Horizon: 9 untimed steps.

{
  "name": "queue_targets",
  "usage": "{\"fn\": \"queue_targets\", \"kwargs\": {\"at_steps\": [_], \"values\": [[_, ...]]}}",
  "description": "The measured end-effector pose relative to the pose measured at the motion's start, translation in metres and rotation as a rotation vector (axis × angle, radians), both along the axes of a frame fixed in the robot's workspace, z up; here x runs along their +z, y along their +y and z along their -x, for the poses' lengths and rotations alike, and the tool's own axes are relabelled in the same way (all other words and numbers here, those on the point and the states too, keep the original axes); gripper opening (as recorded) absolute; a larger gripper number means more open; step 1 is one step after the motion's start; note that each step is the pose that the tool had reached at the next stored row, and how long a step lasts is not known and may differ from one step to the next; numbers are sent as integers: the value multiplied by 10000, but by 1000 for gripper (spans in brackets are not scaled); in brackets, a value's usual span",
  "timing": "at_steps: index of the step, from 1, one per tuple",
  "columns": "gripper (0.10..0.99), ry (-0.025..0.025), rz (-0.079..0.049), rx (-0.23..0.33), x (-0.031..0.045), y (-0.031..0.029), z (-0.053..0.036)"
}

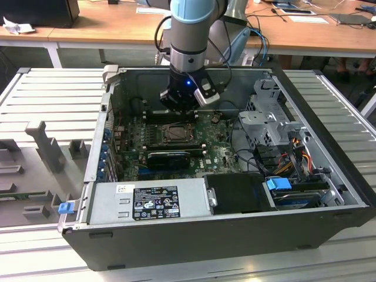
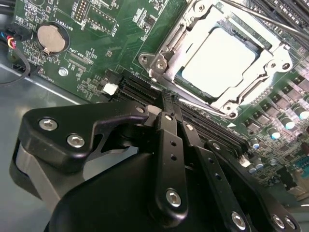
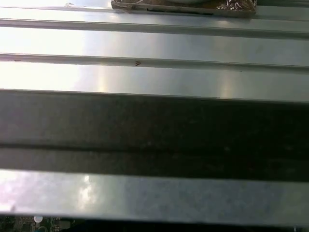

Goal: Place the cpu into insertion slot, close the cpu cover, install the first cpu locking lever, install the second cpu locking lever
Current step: 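Install the first cpu locking lever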

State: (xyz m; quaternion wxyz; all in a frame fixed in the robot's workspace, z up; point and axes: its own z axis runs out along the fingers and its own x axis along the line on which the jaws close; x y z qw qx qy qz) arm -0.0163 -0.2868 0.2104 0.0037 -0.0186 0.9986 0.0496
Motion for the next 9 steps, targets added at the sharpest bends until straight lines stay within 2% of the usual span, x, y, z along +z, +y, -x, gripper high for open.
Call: {"fn": "queue_targets", "kwargs": {"at_steps": [2, 9], "values": [[106, 1, 52, 3, -3, -1, -1], [106, -1, 57, 2, -36, -2, -1]]}}
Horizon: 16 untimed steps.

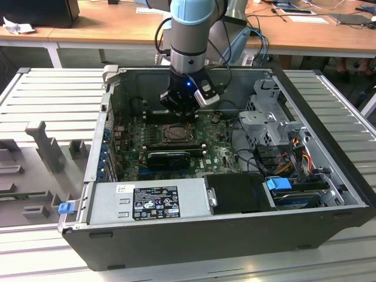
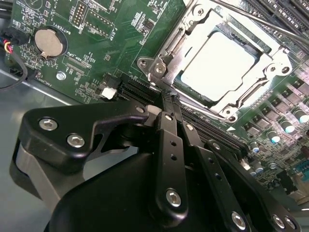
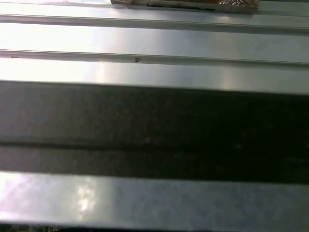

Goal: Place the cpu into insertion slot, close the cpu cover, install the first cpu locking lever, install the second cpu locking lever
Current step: 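Install the first cpu locking lever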

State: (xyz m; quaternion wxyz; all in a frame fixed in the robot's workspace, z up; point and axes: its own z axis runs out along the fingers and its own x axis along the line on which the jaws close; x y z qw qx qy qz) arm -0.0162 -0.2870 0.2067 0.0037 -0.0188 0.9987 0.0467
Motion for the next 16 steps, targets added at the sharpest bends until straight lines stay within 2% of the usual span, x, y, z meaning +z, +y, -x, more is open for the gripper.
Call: {"fn": "queue_targets", "kwargs": {"at_steps": [9, 10, 11, 14, 16], "values": [[106, 1, 50, -1, -56, -4, 1], [106, 0, -25, 1, -56, -3, 0], [106, 0, -27, 0, -51, -3, 0], [106, 1, -27, -1, 8, -3, 0], [106, 0, -29, -1, 88, -3, 0]]}}
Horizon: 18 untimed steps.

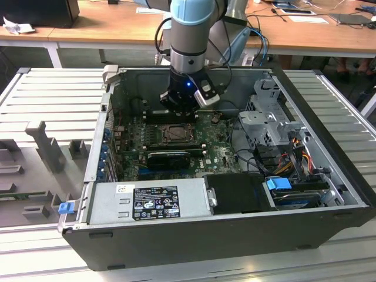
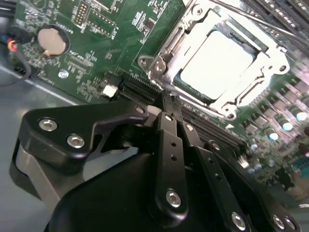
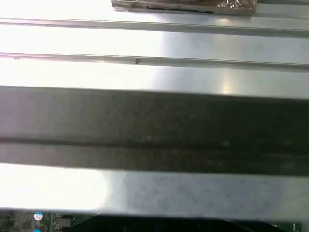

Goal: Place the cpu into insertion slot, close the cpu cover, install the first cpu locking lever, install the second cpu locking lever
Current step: 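Install the first cpu locking lever, then install the second cpu locking lever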

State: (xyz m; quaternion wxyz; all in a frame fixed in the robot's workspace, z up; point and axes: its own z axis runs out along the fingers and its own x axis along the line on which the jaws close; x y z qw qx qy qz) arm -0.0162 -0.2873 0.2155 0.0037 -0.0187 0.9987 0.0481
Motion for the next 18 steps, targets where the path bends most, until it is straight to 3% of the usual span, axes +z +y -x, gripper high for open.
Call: {"fn": "queue_targets", "kwargs": {"at_steps": [2, 8, 18], "values": [[106, -1, -2, 2, 34, -1, 0], [106, 0, 0, 0, 34, -55, 0], [106, 0, 0, 0, 34, -88, 0]]}}
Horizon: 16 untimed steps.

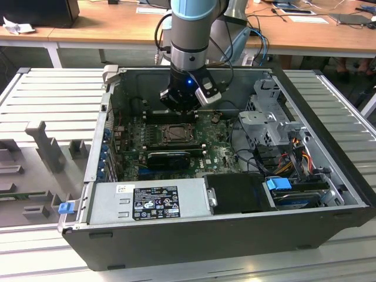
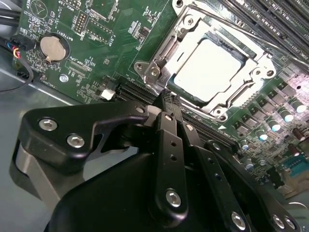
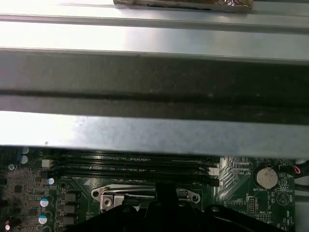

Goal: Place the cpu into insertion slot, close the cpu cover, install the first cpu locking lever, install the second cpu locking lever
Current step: 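Install the second cpu locking lever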

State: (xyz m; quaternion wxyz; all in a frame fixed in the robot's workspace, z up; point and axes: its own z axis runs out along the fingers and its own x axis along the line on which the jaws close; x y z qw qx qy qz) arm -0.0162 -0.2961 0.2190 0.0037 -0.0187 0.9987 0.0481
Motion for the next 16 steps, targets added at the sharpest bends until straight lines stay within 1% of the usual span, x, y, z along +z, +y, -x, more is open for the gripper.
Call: {"fn": "queue_targets", "kwargs": {"at_steps": [2, 4, 11, 13, 14, 15, 16], "values": [[106, 0, 1, 1, 0, -13, 0], [106, 0, 1, 0, 0, -50, 0], [106, -1, -2, 0, -1, -110, 0], [106, 0, 1, 0, 25, -111, 0], [106, 0, 1, 0, 62, -112, 0], [106, -1, -4, 1, 62, -115, -1], [106, 0, 0, 0, 64, -135, 0]]}}
